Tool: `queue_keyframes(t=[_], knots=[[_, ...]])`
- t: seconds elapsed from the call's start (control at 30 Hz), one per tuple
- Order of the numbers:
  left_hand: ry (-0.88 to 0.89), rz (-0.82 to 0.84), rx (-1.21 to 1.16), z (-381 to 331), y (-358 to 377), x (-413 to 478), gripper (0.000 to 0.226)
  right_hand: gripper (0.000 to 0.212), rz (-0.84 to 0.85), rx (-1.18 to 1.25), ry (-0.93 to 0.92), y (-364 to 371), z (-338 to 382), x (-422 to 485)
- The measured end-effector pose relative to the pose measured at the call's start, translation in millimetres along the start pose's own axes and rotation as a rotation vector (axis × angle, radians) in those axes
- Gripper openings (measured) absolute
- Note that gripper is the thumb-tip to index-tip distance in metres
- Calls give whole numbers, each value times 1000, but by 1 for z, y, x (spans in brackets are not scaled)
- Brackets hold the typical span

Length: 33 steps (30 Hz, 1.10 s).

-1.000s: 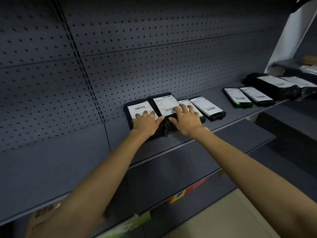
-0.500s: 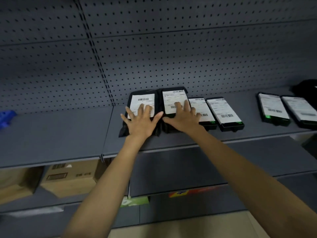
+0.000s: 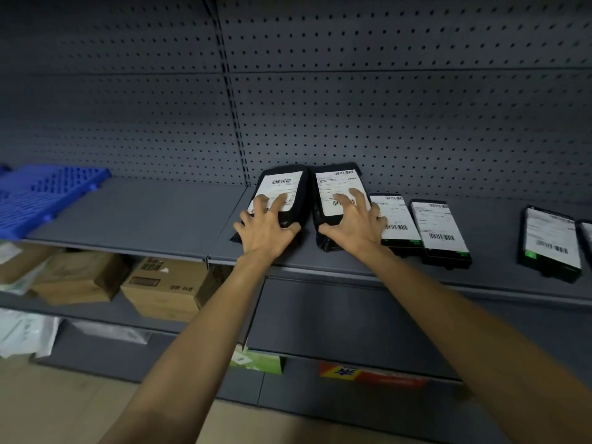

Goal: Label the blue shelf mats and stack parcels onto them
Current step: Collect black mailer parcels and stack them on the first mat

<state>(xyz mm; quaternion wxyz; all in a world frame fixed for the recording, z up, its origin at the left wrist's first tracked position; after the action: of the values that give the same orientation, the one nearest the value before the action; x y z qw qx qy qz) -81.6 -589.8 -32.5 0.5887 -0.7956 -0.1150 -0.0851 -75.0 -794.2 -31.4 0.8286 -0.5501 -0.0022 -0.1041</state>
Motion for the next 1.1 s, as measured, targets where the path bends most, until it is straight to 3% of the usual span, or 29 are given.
queue_keyframes(t=[0.27,0.43,0.77,1.1], knots=[[-14,-305,91,58,-85,-11,73,79,-134,119,-237,-23,86,4],[-89,-410,132,118,-135,-32,77,74,-121,277,-354,-13,167,-7],[-335,-520,194,311,-228,-86,67,69,-28,364,-622,53,384,-67],[-483,-640,213,541,-338,-146,64,68,62,442,-789,129,645,-163]])
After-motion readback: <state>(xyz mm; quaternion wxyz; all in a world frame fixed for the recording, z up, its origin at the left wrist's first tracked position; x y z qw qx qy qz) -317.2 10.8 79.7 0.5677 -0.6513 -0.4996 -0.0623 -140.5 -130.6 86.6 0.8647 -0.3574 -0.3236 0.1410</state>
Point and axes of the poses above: each hand's wrist, its own x-axis towards the middle knuckle, its own y-axis out of the palm, z = x × y, the point moved 9 cm from there along x, towards the middle knuckle, and after that the axes turned 3 degrees about y, right-handed, at the moved point
